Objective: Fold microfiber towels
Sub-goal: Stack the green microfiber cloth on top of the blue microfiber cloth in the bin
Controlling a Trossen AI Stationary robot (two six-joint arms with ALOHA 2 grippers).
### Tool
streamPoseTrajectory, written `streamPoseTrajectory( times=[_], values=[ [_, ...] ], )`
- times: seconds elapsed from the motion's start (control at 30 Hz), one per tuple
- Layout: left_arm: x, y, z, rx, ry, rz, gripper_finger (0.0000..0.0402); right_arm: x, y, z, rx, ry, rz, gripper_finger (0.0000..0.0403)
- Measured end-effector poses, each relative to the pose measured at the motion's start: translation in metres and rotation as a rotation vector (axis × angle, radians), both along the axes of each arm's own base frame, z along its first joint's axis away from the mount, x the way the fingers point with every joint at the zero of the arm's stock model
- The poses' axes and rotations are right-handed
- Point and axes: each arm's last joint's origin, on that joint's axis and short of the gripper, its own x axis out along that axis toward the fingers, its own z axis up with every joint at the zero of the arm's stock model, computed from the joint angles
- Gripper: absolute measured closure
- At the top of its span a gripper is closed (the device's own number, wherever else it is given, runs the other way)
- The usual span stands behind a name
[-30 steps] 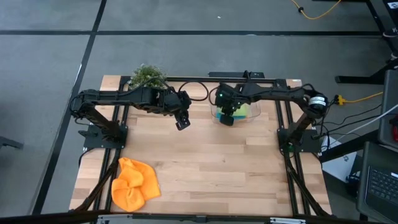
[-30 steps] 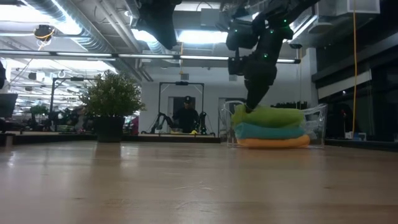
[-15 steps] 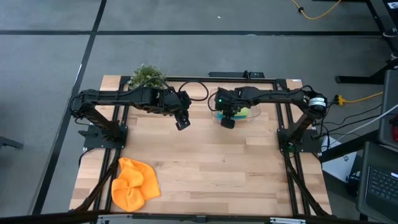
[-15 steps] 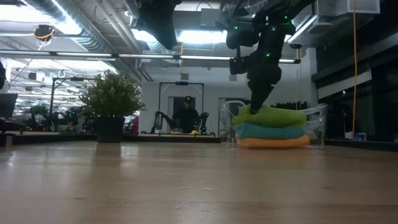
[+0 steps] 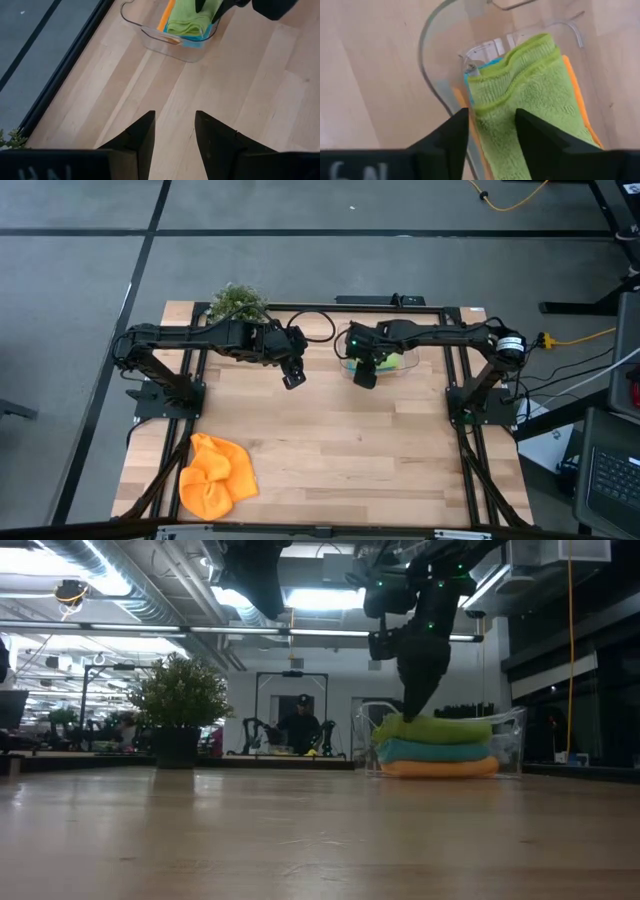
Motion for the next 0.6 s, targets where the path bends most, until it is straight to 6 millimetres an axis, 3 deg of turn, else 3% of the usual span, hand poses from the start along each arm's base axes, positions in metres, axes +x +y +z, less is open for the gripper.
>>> streamPoseTrajectory(
  times=[0.17,0.37,0.6],
  values=[
    [0.000,0.000,0.000,0.000,0.000,0.001,0.0269,-0.004,0.001,0.008,-0.002,-0.012,-0.001,0.0211],
    [0.001,0.000,0.000,0.000,-0.007,0.001,0.0269,-0.009,0.000,0.034,-0.016,-0.046,0.003,0.0205],
    [0.001,0.000,0.001,-0.002,-0.014,0.004,0.0269,-0.014,-0.020,0.023,0.102,-0.053,-0.187,0.0212]
  ],
)
